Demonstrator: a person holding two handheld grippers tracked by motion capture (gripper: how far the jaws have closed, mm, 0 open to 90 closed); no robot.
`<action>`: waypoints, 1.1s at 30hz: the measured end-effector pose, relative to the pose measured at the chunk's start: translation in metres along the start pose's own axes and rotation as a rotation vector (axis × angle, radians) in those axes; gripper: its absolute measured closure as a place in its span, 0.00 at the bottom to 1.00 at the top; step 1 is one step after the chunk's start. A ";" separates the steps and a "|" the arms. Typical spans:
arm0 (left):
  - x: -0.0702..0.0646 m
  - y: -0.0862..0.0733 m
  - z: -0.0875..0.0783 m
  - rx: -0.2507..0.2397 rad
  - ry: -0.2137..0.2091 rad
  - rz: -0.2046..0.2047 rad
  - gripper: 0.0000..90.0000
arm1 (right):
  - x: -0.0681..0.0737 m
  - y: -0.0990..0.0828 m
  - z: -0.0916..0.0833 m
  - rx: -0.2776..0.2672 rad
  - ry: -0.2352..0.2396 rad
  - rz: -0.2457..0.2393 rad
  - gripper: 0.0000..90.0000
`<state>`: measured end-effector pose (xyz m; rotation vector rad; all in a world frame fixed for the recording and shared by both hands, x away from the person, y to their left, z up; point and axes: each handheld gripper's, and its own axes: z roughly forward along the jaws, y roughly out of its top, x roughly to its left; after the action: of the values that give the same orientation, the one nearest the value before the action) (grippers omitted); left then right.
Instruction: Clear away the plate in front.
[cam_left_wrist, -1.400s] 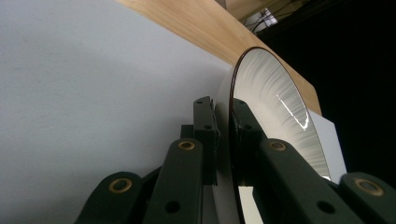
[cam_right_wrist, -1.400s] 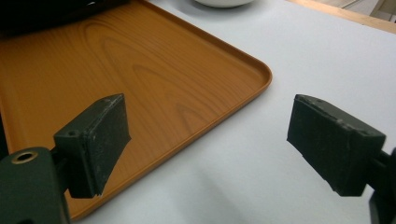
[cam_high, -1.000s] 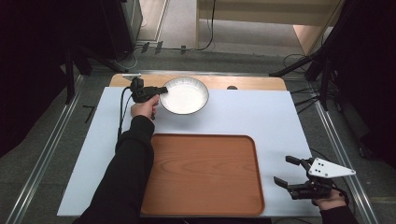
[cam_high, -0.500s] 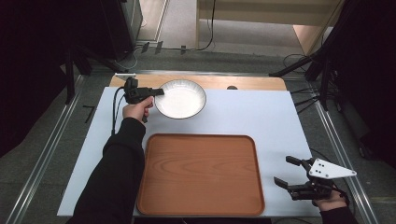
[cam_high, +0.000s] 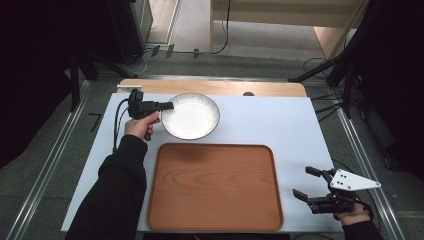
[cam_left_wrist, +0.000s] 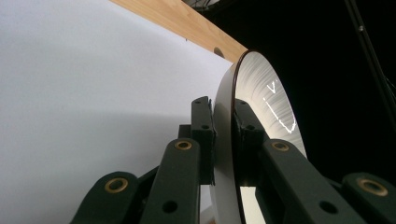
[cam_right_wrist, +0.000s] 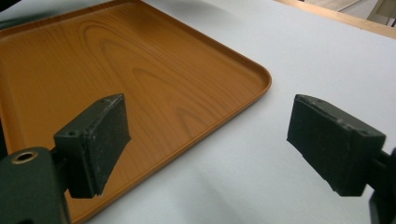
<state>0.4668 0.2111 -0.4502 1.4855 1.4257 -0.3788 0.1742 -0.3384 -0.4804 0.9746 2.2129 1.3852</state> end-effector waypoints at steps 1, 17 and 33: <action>0.000 -0.002 -0.002 0.007 0.003 0.007 0.92 | 0.000 0.000 0.000 0.000 0.000 -0.002 0.15; -0.007 -0.028 -0.016 0.022 -0.028 0.049 0.90 | -0.001 0.002 0.004 0.002 0.009 0.000 0.15; -0.014 -0.058 -0.014 0.072 -0.056 0.084 0.90 | -0.001 0.002 0.004 0.002 0.008 -0.003 0.15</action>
<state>0.4070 0.2024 -0.4576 1.5757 1.3132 -0.4199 0.1781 -0.3356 -0.4802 0.9681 2.2210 1.3882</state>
